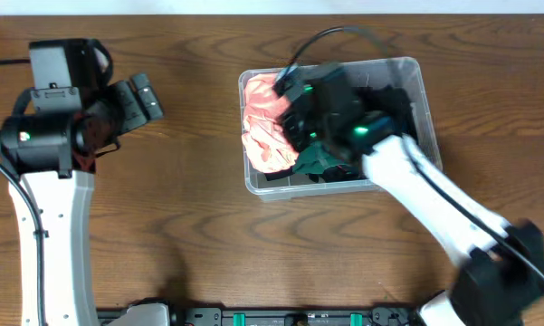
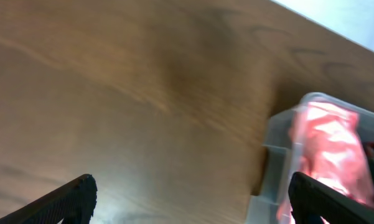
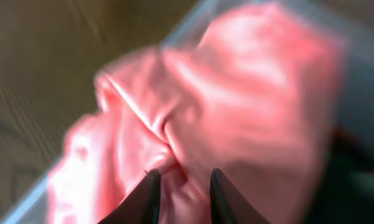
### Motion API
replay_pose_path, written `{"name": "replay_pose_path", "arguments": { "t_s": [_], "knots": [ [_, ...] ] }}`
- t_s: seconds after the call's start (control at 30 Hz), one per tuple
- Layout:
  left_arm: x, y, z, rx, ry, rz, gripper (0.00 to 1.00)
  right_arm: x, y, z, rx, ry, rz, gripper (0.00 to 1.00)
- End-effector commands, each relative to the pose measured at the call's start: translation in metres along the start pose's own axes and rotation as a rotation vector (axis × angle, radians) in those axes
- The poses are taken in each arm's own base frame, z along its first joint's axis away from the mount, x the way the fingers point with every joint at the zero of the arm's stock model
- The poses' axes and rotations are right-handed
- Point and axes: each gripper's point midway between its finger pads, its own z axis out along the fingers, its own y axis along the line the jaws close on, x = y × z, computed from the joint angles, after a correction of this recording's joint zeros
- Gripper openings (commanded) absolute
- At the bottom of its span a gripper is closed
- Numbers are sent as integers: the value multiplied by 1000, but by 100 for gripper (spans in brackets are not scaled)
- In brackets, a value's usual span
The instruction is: Pack container
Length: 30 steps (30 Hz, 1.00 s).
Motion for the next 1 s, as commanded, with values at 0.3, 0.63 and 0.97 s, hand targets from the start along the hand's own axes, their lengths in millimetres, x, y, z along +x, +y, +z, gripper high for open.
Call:
{"name": "replay_pose_path", "arguments": {
  "t_s": [0.3,0.63,0.97],
  "knots": [
    [-1,10,0,-31,3,-21,98,-28,-15,-29,61,-56,35,51],
    [-1,17,0,-68,-2,-18,98,-41,-115,-210,540,-256,191,99],
    [11,14,-12,-49,13,111,98,24,-162,-299,683,-286,465,99]
  ]
}}
